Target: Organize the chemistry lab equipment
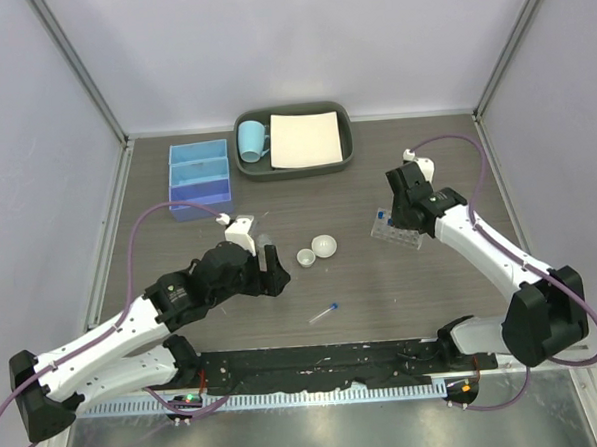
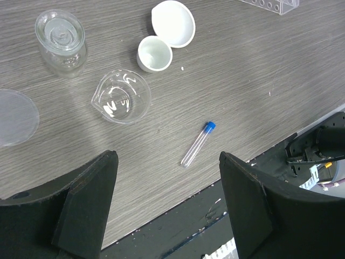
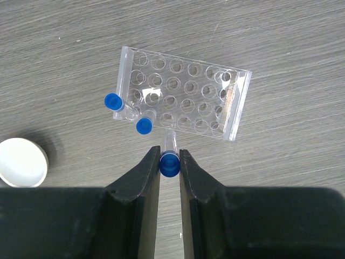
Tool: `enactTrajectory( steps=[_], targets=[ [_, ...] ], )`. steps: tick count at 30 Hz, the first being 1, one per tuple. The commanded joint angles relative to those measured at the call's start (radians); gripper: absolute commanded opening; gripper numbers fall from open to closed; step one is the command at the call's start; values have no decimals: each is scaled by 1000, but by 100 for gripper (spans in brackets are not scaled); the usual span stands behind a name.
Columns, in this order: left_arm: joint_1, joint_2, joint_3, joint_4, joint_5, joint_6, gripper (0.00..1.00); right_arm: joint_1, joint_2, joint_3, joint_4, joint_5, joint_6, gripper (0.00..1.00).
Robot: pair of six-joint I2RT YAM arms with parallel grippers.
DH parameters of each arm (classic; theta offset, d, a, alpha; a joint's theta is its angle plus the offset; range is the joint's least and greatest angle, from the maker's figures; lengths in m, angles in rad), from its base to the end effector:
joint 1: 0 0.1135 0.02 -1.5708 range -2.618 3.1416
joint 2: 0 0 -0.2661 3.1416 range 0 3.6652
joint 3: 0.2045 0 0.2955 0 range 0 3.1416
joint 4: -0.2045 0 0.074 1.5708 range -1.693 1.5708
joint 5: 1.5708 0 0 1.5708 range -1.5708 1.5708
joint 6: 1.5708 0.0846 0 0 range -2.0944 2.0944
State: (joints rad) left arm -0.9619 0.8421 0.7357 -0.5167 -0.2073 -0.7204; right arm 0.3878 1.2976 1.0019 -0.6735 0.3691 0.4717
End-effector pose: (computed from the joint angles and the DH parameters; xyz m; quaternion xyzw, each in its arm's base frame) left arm 0.1654 -0.2068 0.2495 0.0597 0.8843 -0.2769 0.3712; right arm 0.3161 0.0962 0.2168 0.0937 0.9358 -0.0380 0.3378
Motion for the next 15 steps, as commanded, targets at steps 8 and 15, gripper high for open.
enactTrajectory(
  steps=[8,15],
  targets=[
    [2,-9,-4,1,-1,21,79,-27,48,20,75,-28,-22,2],
    [2,-2,-2,1,-4,24,79,-35,55,-5,101,-50,-25,2]
  ],
)
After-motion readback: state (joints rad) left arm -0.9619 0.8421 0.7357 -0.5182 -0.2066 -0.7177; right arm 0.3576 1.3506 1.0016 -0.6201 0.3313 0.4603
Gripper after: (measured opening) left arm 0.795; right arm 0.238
